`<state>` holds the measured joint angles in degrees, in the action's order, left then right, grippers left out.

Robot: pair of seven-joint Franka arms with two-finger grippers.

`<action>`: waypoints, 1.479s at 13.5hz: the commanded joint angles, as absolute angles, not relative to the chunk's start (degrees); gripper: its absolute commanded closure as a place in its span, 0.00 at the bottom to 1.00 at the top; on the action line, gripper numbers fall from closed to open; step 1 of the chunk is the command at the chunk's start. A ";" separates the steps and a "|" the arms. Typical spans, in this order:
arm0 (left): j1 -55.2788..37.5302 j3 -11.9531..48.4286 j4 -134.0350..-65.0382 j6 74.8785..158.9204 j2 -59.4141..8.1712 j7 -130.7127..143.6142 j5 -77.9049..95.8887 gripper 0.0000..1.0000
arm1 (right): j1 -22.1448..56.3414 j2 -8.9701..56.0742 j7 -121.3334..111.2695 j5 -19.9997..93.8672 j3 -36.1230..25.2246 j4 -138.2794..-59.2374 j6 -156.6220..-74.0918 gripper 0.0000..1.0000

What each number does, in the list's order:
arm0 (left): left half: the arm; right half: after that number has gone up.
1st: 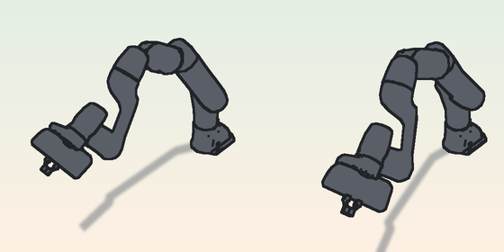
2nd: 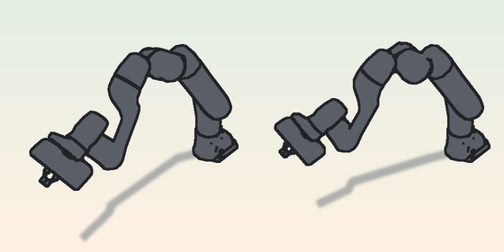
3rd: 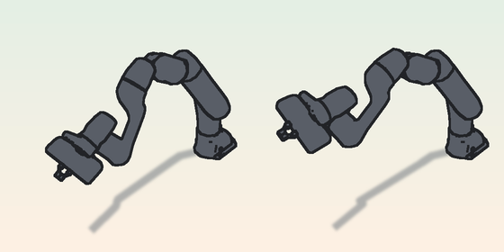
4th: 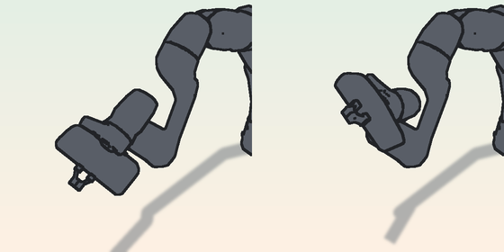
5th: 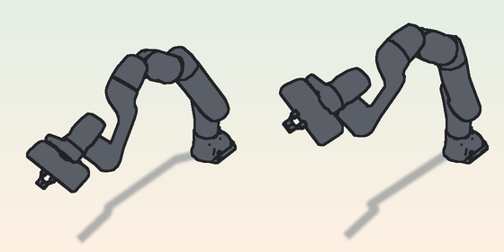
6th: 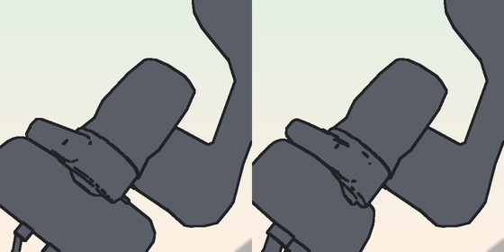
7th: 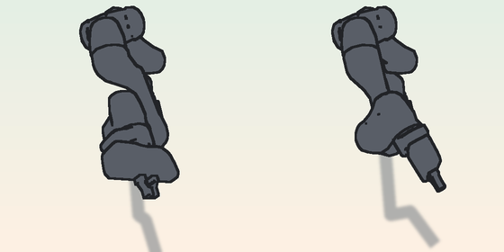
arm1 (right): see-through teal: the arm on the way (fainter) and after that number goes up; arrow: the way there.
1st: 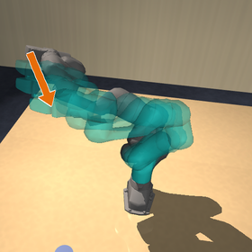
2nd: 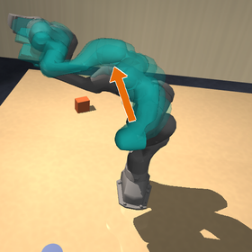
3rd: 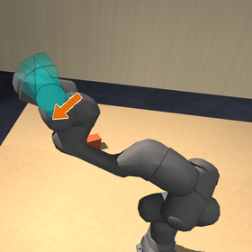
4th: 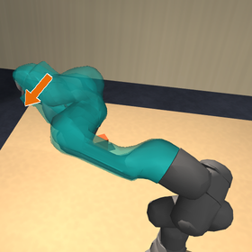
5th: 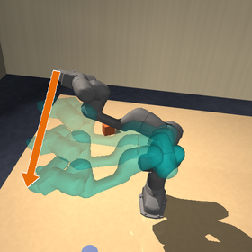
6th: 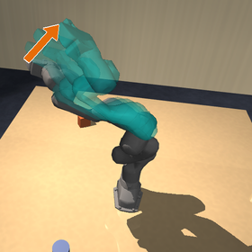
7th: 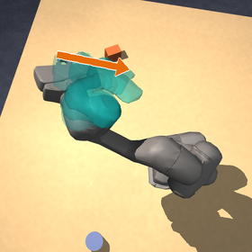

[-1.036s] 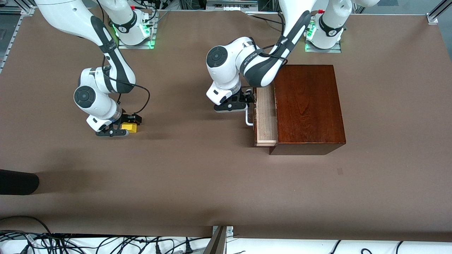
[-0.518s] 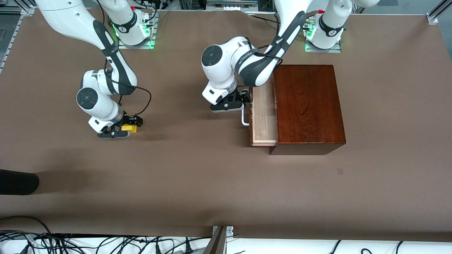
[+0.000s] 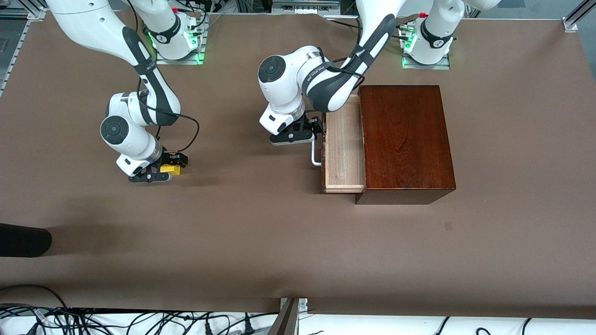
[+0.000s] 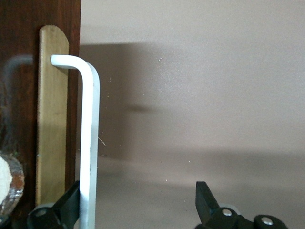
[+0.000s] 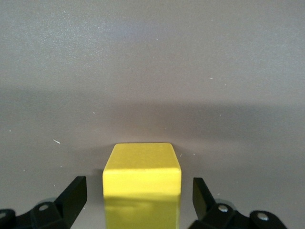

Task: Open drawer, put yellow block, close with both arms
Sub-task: 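Grasp the handle with the left gripper while the right gripper lowers onto the cube, then pull the drawer open with the left gripper while the right gripper grasps the cube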

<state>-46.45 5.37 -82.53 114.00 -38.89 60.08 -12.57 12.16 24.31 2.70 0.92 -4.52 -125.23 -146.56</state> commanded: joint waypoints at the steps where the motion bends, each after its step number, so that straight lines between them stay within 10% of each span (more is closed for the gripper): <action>1: -48.16 6.33 -78.31 116.37 -41.57 62.14 -10.37 0.00 | 11.87 24.87 0.88 1.76 -4.39 -124.63 -147.04 0.03; 4: -48.25 6.42 -78.31 116.63 -41.66 62.23 -9.23 0.00 | 11.87 24.87 0.79 1.67 -4.39 -124.54 -147.04 0.16; 10: -48.25 6.42 -78.31 117.86 -41.66 62.93 -9.05 0.00 | 10.99 24.70 -5.01 1.84 -4.57 -124.19 -146.87 0.98; 20: -47.64 5.98 -80.50 112.42 -35.96 60.64 -10.37 0.00 | 10.99 24.79 -4.57 1.93 -4.57 -120.43 -142.49 1.00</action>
<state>-47.39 6.30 -80.26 114.74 -37.99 61.30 -12.04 11.39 24.32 -3.11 0.92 -4.79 -123.24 -145.73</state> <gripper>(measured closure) 0.000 0.445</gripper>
